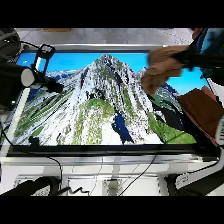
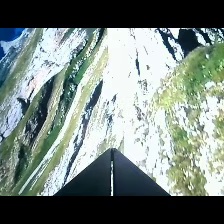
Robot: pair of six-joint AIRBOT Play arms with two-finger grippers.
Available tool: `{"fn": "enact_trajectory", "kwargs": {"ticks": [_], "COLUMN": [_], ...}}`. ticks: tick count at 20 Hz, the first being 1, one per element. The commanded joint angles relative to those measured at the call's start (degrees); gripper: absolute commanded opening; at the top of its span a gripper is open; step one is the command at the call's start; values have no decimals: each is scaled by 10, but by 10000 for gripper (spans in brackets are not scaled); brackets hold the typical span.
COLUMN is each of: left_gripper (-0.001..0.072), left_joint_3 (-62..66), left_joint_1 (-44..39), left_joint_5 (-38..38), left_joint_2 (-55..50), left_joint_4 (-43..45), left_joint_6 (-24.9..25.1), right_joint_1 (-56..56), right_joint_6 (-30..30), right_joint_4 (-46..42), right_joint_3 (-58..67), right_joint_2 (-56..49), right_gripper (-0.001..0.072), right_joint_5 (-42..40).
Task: Fold the clothes and pants, and hang the long-sleeved shirts on hangers.
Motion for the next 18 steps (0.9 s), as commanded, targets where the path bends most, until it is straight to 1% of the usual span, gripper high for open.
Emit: {"fn": "enact_trajectory", "kwargs": {"ticks": [1, 2, 4, 9, 12, 13, 14, 15, 16, 17, 18], "left_gripper": [20, 20, 19, 20, 19, 20, 19, 20, 20, 20, 20], "left_joint_3": [0, 0, 0, 0, 0, 0, 0, 0, 0, 0, 0], "left_joint_1": [8, 8, 8, 8, 8, 8, 8, 8, 8, 8, 8], "left_joint_5": [-13, -18, -26, -25, -25, -25, -25, -25, -25, -25, -25], "left_joint_2": [18, 19, 20, 20, 19, 19, 19, 19, 19, 19, 19], "left_joint_4": [2, 2, 2, 2, 0, 0, 0, 0, 0, 0, 0], "left_joint_6": [0, 0, 0, -3, -2, -2, -2, -2, -2, -2, -2], "right_joint_1": [-141, -174, -234, -326, -339, -339, -339, -339, -337, -336, -334], "right_joint_6": [50, 62, 99, 193, 193, 193, 193, 193, 194, 190, 186], "right_joint_4": [-78, -114, -188, -414, -557, -594, -605, -604, -604, -600, -598], "right_joint_3": [1, 1, 1, 1, -8, -19, -30, -38, -44, -45, -45], "right_joint_2": [50, 56, 58, 61, 63, 63, 63, 63, 63, 63, 63], "right_gripper": [30, 30, 30, 30, 30, 31, 50, 212, 560, 692, 694], "right_joint_5": [16, 19, 56, 203, 293, 303, 302, 302, 302, 301, 298]}}
